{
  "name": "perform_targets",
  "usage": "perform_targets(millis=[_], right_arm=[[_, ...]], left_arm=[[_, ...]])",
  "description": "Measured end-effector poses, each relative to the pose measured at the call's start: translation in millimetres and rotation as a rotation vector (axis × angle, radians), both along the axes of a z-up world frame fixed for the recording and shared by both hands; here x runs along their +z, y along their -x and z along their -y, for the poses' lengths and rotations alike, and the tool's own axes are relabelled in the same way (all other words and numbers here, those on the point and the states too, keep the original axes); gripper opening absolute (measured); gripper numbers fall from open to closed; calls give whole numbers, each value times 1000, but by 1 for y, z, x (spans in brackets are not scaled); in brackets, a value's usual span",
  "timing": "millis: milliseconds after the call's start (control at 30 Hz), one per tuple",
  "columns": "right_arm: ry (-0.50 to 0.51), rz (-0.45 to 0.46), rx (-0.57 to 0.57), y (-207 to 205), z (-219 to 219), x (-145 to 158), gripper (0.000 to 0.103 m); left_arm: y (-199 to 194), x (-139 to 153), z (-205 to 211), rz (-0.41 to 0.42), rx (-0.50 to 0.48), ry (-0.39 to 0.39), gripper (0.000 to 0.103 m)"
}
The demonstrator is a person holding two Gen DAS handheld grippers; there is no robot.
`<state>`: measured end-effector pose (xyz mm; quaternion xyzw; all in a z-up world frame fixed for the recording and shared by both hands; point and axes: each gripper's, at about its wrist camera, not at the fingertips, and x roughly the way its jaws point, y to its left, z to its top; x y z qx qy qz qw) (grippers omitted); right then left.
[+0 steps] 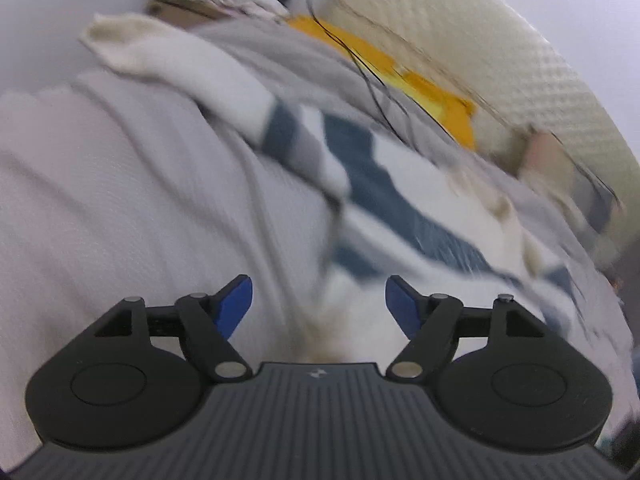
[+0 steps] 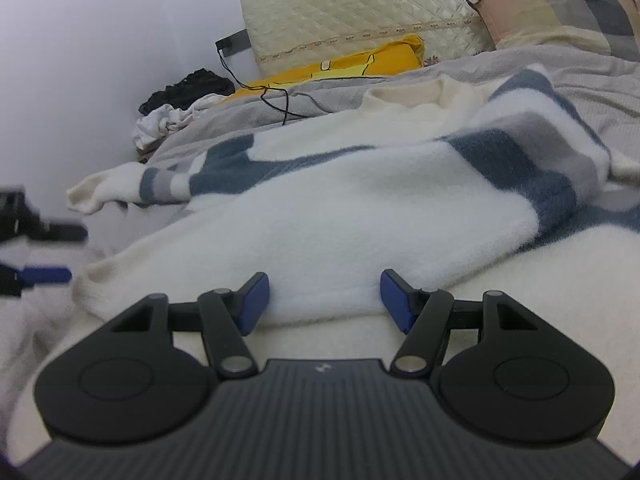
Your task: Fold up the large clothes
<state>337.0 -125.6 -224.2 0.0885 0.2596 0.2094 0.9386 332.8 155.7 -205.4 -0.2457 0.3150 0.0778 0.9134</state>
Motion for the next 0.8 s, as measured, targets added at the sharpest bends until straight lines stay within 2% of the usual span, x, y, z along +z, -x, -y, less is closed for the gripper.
perform_targets(millis=[100,200,333,400,467,633,800], right_arm=[[2,5,1,0,-1,-1,66],[10,13,0,0,-3,-2,66],[-14,10,-2,-3,-2,-5,66],[-28,6,-1,-5,0,-6,66],[-40,4,-2,-8,1,-6,66],[-31,15,-6,-10,-4,-8,67],[-24,24,-13,-11,-7,-9,68]], left_arm=[[-34,12,-26,14,48,22,80],[-73,12,-56,29,124,91,85],[-120,-13,-110,79,216,266,85],[-132,-30,-133,84,283,375,85],[-142,-47,-148,134,298,465,85],[-163,-55,-174,234,314,456,85],[-174,-52,-213,335,426,499,84]])
